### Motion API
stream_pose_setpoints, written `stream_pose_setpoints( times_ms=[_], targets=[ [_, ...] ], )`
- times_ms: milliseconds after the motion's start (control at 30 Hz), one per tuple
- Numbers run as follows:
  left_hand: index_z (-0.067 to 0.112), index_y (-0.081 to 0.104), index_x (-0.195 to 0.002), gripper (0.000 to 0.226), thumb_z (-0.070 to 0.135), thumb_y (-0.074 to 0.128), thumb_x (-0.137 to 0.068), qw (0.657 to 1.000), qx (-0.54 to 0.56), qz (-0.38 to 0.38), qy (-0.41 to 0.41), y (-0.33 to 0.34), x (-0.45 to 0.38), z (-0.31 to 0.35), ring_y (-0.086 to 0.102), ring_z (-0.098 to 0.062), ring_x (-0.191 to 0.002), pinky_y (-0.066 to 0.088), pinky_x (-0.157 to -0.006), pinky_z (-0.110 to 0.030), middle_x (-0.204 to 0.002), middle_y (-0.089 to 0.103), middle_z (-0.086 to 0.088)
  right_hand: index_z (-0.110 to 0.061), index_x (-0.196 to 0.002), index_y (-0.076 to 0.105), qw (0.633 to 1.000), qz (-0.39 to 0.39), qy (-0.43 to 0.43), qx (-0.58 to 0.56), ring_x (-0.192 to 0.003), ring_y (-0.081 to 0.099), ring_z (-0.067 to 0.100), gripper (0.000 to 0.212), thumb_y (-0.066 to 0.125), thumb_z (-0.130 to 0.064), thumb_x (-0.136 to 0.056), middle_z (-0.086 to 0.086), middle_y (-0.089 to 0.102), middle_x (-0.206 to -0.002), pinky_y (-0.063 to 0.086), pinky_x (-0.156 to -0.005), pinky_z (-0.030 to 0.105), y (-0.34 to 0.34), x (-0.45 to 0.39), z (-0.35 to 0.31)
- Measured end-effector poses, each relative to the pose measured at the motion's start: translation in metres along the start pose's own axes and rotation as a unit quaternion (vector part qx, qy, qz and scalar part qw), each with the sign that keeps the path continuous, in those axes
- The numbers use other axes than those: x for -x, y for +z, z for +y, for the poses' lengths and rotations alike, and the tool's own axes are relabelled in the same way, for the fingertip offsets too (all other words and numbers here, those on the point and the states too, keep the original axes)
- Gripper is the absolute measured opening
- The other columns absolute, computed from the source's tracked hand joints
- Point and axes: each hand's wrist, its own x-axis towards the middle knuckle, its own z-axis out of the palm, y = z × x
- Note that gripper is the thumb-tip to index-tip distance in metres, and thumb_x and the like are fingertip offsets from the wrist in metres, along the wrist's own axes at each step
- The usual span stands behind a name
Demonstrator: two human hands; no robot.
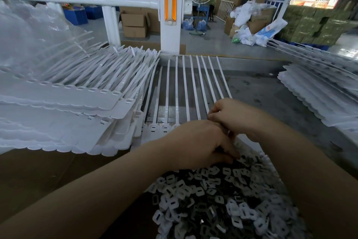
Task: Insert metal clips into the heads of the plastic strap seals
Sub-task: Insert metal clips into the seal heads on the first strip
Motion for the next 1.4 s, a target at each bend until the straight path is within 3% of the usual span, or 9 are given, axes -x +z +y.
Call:
stream_pose_setpoints(
  times_ms=[167,367,500,600,700,967,1067,1167,1400],
  targets=[
    [0.029,0.077,-0.102,0.015,0.029,0.069,-0.088,1.0,0.024,0.01,-0.012,-0.001,0.0,-0.001,0.054,0.006,-0.083,0.048,-0.076,-0.016,-0.103,0.069,0.014,0.009,-0.101,0.064,1.0,0.002,0.0,-0.001,-0.058,0.061,0.024,0.022,0.05,-0.007,-0.093,0.025,0.068,-0.082,0.049,-0.042,0.023,0.0,-0.001,0.0],
    [0.028,0.074,-0.095,0.011,0.029,0.073,-0.084,0.996,0.067,0.0,-0.058,-0.002,0.0,-0.006,0.057,0.005,-0.086,0.052,-0.081,-0.023,-0.099,0.067,0.016,0.001,-0.098,0.067,1.0,0.007,0.002,0.006,-0.068,0.068,0.032,0.022,0.051,-0.015,-0.095,0.021,0.071,-0.086,0.052,-0.047,0.027,0.0,-0.001,0.001],
    [0.033,0.063,-0.095,0.015,0.032,0.073,-0.084,0.994,0.083,-0.012,-0.075,-0.001,0.001,-0.007,0.053,0.007,-0.075,0.043,-0.065,-0.011,-0.085,0.058,0.019,0.001,-0.093,0.067,1.0,0.028,-0.003,0.006,-0.054,0.058,0.024,0.022,0.051,-0.015,-0.095,0.023,0.07,-0.083,0.046,-0.04,0.025,0.0,-0.002,0.0],
    [0.03,0.066,-0.117,0.026,0.032,0.065,-0.091,0.995,0.075,-0.013,-0.07,0.001,0.0,-0.009,0.057,0.003,-0.088,0.05,-0.082,-0.024,-0.109,0.064,0.012,-0.005,-0.082,0.064,0.999,0.047,-0.009,-0.005,-0.05,0.055,0.019,0.022,0.051,-0.016,-0.096,0.013,0.065,-0.068,0.042,-0.043,0.026,-0.001,-0.003,0.001],
    [0.026,0.069,-0.12,0.026,0.027,0.061,-0.095,0.998,0.033,-0.01,-0.053,0.002,-0.001,-0.006,0.06,-0.011,-0.106,0.05,-0.092,-0.035,-0.127,0.062,0.002,-0.008,-0.081,0.064,0.998,0.059,-0.019,-0.017,-0.052,0.056,0.018,0.022,0.051,-0.018,-0.096,0.004,0.061,-0.062,0.042,-0.044,0.025,-0.001,-0.003,0.002],
    [0.025,0.071,-0.097,0.011,0.03,0.07,-0.087,0.996,0.056,0.02,-0.069,-0.002,-0.001,-0.007,0.056,0.007,-0.073,0.043,-0.065,-0.005,-0.085,0.061,0.018,-0.014,-0.083,0.064,0.995,0.086,-0.033,-0.045,-0.037,0.051,0.003,0.02,0.052,-0.02,-0.098,-0.003,0.062,-0.055,0.039,-0.038,0.02,-0.001,-0.002,-0.001],
    [0.031,0.071,-0.088,0.009,0.025,0.075,-0.084,0.981,0.112,0.101,-0.125,-0.013,0.001,-0.017,0.061,0.012,-0.078,0.046,-0.069,0.0,-0.076,0.062,0.024,-0.016,-0.087,0.061,0.991,0.103,-0.036,-0.081,-0.031,0.046,0.0,0.015,0.052,-0.019,-0.099,-0.005,0.059,-0.045,0.035,-0.034,0.016,-0.004,-0.002,-0.001],
    [0.03,0.069,-0.077,0.018,0.015,0.078,-0.08,0.944,0.183,0.222,-0.162,-0.022,0.006,-0.032,0.067,0.005,-0.069,0.049,-0.062,-0.007,-0.072,0.07,0.016,-0.018,-0.091,0.062,0.988,0.109,-0.037,-0.1,-0.035,0.048,0.0,0.011,0.054,-0.022,-0.097,-0.004,0.064,-0.053,0.037,-0.037,0.019,-0.005,-0.002,-0.001],
    [0.011,0.076,-0.079,0.007,0.005,0.079,-0.079,0.931,0.099,0.336,-0.103,-0.023,0.013,-0.045,0.065,-0.005,-0.063,0.051,-0.058,-0.014,-0.073,0.071,0.006,-0.012,-0.088,0.071,0.987,0.04,-0.019,-0.152,-0.048,0.051,0.008,0.02,0.056,-0.023,-0.097,-0.002,0.065,-0.059,0.04,-0.043,0.021,-0.005,0.003,-0.007]
  ],
)
